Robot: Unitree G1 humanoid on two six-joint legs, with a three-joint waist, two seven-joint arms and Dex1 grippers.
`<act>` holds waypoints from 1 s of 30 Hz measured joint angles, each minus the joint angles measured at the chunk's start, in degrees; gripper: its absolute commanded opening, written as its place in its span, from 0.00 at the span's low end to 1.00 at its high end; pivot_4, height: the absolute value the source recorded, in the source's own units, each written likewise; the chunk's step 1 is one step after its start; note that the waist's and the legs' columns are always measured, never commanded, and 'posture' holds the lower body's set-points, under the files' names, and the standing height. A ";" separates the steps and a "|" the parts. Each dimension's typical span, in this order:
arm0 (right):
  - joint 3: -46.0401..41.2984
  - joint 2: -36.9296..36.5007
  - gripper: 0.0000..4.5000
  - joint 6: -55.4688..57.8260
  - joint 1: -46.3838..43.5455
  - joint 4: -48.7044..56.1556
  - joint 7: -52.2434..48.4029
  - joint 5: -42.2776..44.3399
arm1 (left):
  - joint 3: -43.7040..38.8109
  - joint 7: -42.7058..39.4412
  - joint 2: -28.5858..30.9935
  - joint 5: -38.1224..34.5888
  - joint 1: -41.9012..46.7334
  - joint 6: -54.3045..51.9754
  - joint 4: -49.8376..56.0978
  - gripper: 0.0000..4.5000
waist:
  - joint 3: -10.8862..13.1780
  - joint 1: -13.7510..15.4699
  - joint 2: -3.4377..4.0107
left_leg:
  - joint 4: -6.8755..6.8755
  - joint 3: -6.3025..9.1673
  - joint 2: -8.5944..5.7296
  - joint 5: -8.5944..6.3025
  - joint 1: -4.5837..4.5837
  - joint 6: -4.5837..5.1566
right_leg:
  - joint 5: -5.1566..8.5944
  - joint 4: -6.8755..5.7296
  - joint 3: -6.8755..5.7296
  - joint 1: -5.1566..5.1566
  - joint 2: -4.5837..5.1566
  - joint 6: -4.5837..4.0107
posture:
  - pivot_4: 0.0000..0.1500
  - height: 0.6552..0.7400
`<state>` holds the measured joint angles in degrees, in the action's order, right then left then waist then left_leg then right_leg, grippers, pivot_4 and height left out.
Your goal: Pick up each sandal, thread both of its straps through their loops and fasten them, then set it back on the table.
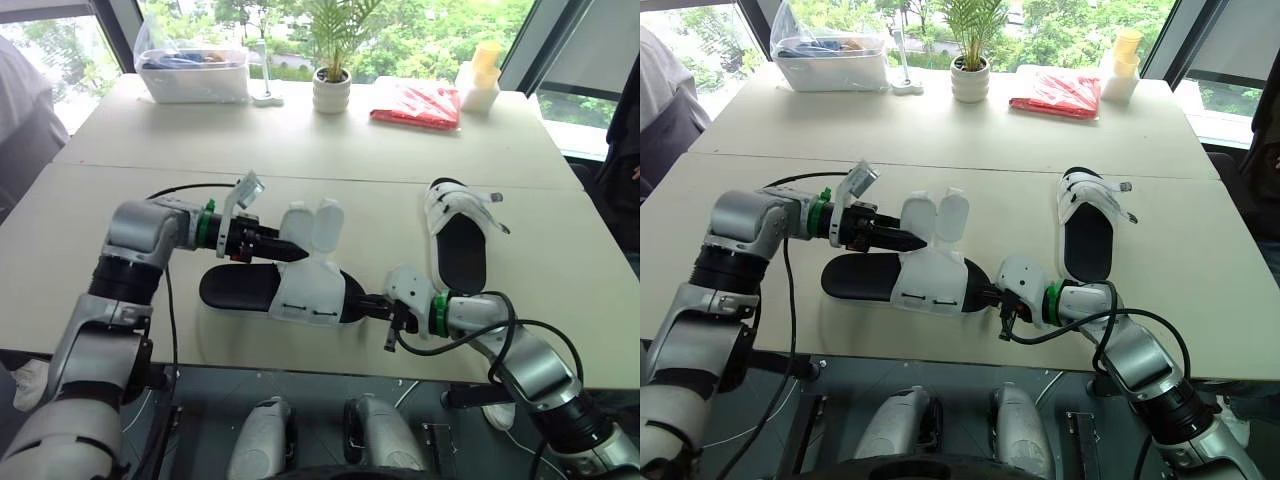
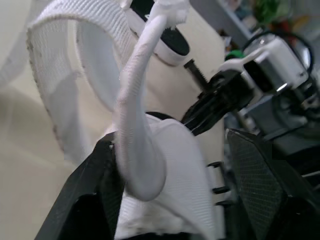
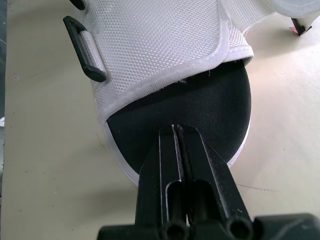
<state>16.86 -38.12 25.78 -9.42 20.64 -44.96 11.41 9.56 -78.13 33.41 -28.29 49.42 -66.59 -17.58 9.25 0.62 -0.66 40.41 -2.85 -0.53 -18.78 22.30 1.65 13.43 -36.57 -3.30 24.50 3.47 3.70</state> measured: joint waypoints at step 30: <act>-0.59 1.56 0.00 0.32 0.16 -0.59 0.53 -0.08 | -23.96 27.66 -12.51 -3.41 19.81 -3.81 -38.65 0.02 | 0.05 -0.06 -0.10 | 0.51 0.06 0.00 0.07 0.05 -0.20 | 0.05 -0.51 0.05 0.11 0.17 0.05 | 1.00 0.81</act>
<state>16.27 -36.56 26.10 -9.26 20.04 -44.43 11.33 -14.40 -50.47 20.90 -31.69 69.24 -70.41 -56.23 9.30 0.57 -0.76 40.92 -2.79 -0.53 -18.71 22.36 1.45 13.48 -37.08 -3.26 24.61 3.63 3.75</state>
